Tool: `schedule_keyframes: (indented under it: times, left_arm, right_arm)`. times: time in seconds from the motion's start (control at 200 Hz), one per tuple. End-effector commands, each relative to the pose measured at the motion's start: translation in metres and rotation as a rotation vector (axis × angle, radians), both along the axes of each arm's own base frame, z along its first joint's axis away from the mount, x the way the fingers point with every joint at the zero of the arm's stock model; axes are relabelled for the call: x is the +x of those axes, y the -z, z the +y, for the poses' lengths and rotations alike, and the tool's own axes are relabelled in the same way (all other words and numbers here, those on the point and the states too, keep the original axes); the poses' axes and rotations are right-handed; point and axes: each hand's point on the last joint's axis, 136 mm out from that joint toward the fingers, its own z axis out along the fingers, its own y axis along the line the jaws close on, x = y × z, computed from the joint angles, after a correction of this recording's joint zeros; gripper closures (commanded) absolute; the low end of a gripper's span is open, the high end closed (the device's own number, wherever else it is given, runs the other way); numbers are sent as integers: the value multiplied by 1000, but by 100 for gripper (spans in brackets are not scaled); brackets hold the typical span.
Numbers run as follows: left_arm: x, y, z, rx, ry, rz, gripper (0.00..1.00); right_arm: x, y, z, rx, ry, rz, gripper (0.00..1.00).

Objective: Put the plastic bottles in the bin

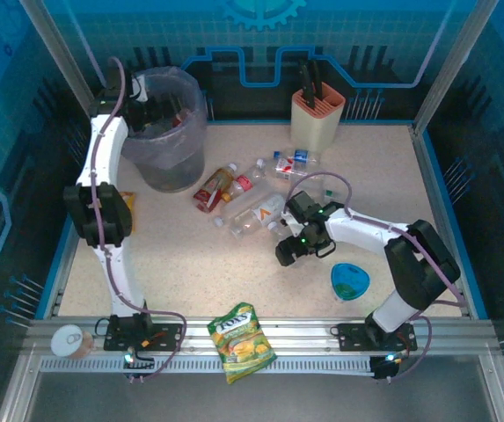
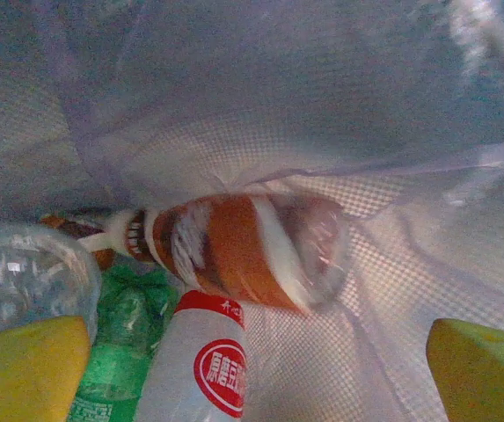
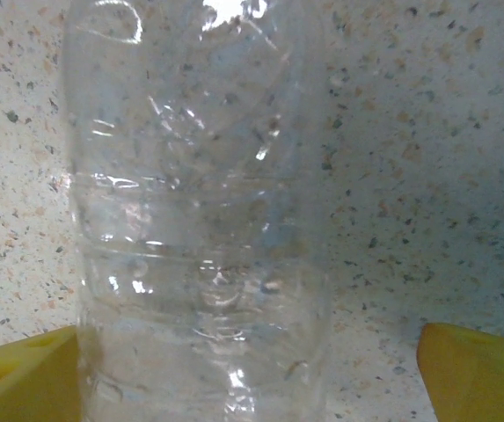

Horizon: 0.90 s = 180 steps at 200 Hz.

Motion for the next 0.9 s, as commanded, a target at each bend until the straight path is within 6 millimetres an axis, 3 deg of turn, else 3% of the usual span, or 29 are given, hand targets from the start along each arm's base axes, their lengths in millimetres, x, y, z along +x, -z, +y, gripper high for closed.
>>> schedule_keyframes:
  times: [0.0, 0.245, 0.43, 0.595, 0.76, 0.896]
  left_arm:
    - [-13, -68, 2, 46, -20, -143, 1]
    - [-45, -128, 2, 80, -43, -261, 1]
    - [-82, -147, -6, 70, -29, -287, 1]
    - [-130, -136, -26, 56, -9, -262, 1]
    - [-178, -119, -73, 64, 73, -261, 1]
    - [-213, -91, -106, 34, 140, -211, 1]
  right_arm:
    - [-4, 0, 5, 3, -8, 16, 10]
    - [-8, 6, 7, 4, 0, 47, 15]
    - [-8, 8, 7, -7, 5, 57, 19]
    - [-10, 6, 5, -15, 6, 63, 21]
    - [-11, 2, 5, -26, -5, 68, 25]
    - [-11, -1, 5, -39, -28, 62, 33]
